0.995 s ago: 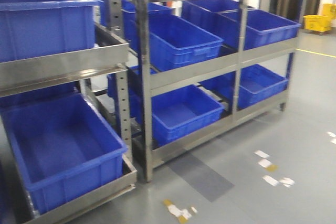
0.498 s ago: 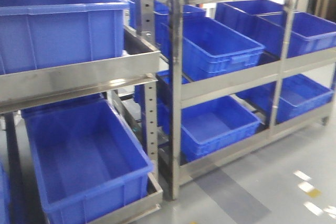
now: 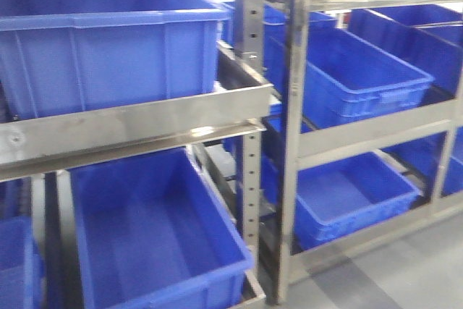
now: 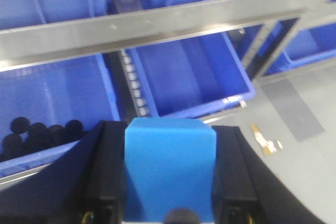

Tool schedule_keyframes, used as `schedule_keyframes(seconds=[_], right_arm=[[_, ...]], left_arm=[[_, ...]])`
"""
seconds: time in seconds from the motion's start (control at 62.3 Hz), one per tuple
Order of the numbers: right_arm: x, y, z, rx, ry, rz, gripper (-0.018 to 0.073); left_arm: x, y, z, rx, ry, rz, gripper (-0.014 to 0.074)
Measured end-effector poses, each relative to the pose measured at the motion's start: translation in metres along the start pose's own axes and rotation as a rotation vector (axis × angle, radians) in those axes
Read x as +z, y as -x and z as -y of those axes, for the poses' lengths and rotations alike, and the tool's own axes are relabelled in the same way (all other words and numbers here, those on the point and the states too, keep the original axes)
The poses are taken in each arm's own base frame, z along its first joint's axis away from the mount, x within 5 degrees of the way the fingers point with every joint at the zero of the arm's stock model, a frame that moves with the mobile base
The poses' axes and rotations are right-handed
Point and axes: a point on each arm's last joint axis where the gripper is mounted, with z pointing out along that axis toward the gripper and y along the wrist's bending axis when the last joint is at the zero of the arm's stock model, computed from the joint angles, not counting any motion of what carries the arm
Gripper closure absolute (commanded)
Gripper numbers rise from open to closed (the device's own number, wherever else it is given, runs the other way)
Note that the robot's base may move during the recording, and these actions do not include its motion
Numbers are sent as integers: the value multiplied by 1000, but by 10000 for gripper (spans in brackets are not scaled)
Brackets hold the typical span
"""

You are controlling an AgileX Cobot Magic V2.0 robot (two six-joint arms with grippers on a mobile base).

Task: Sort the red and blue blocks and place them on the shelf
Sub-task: 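Drive up to the shelf, bringing both cubes over the upper blue bins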

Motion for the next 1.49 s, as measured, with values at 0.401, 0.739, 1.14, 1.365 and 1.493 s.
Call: schedule_keyframes(seconds=[0.401,0.739,1.14,1.365,1.493], right_arm=[[0,0,0,0,0,0,510],[0,0,0,0,0,0,510],[0,0,0,0,0,0,510],[0,0,0,0,0,0,510],[0,0,0,0,0,0,510]], left_arm=[[0,0,0,0,0,0,472],[0,0,0,0,0,0,472],[0,0,0,0,0,0,472],[0,0,0,0,0,0,472],[0,0,0,0,0,0,472]])
